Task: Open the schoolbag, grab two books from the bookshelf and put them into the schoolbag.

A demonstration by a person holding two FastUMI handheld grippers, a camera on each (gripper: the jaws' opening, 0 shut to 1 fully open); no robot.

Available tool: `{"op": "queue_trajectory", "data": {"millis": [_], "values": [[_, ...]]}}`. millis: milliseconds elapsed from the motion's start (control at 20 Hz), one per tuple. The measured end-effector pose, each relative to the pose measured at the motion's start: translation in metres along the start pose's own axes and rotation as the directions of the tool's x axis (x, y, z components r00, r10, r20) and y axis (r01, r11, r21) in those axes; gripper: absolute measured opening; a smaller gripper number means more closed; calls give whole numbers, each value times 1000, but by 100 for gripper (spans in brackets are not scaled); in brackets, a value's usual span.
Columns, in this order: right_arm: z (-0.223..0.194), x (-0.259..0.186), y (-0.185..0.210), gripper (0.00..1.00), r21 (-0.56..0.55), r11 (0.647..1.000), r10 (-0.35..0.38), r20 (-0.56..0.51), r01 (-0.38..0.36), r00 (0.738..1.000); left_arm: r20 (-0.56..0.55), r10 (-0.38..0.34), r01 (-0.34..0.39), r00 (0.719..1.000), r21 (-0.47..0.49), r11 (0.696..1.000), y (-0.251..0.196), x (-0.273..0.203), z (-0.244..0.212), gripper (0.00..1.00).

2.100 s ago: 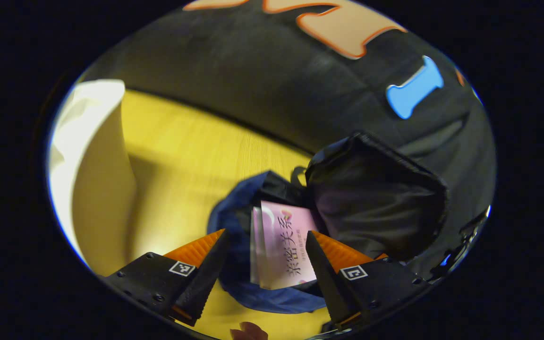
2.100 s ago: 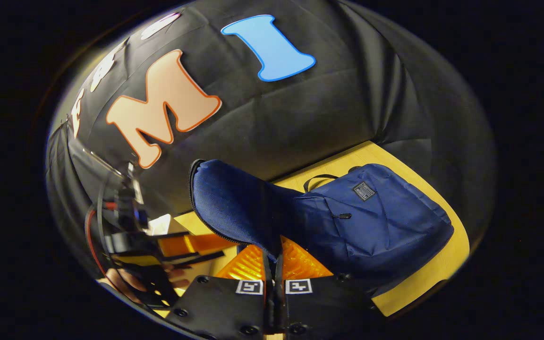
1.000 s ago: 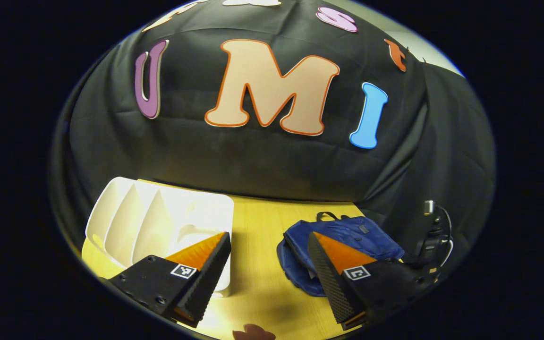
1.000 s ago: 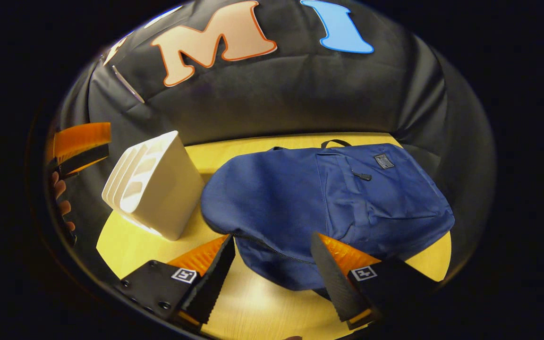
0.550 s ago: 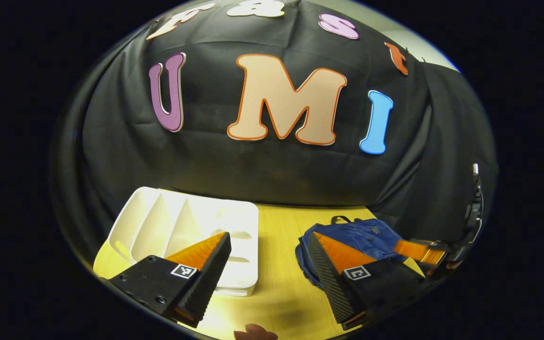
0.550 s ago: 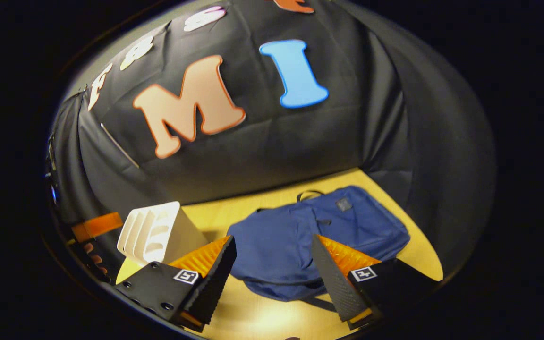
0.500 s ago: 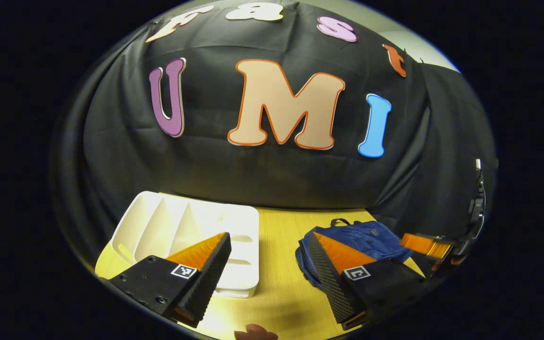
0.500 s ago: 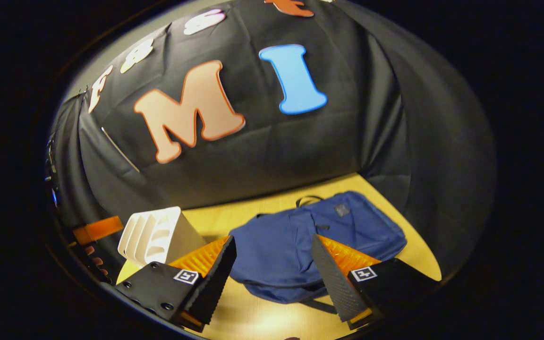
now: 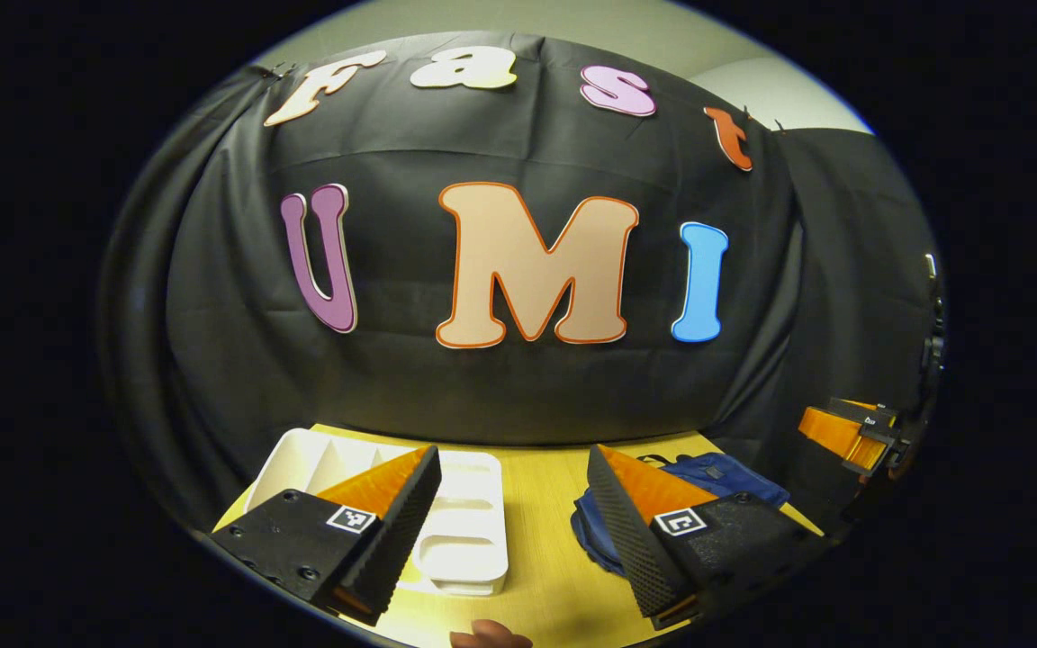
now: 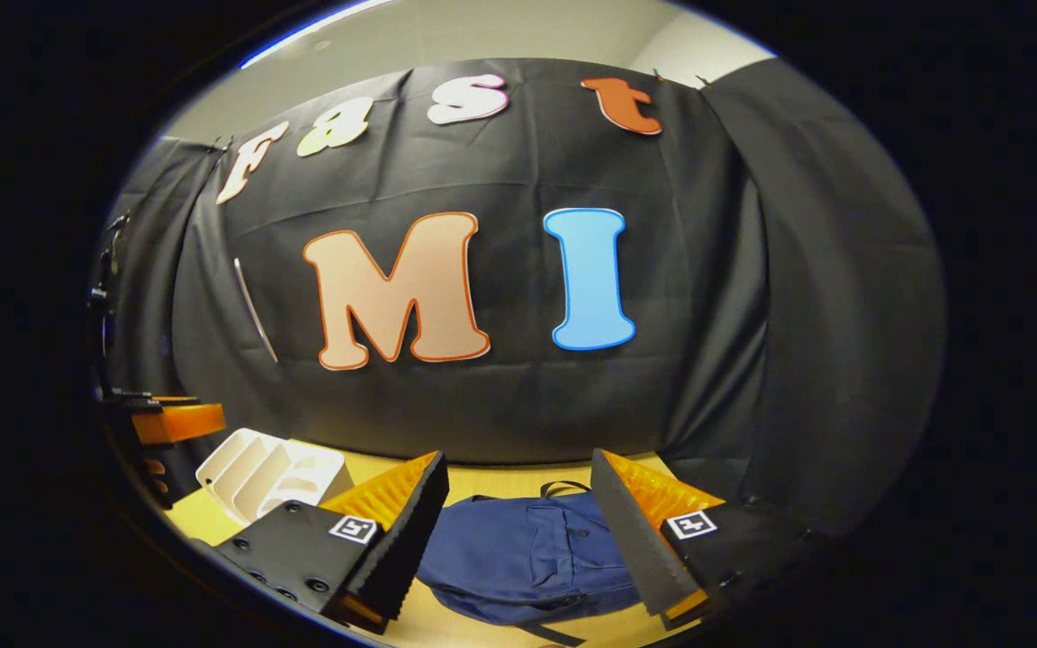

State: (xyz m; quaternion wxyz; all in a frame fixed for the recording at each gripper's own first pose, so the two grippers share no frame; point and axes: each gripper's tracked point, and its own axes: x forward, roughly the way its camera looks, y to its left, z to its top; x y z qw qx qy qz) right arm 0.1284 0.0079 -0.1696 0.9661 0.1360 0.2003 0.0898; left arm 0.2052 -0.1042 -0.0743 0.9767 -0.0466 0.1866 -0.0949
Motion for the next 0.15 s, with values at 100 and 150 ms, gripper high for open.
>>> {"op": "queue_trajectory", "data": {"millis": [100,150], "values": [[-1,1,6,100,-21,1000,10,-3,-10,1000,-5,-3,3,1000,-14,1000,0,-1,-2,96],[-2,0,9,100,-33,999,15,-3,-15,1000,-5,0,0,1000,-20,1000,1,-2,-3,96]]}}
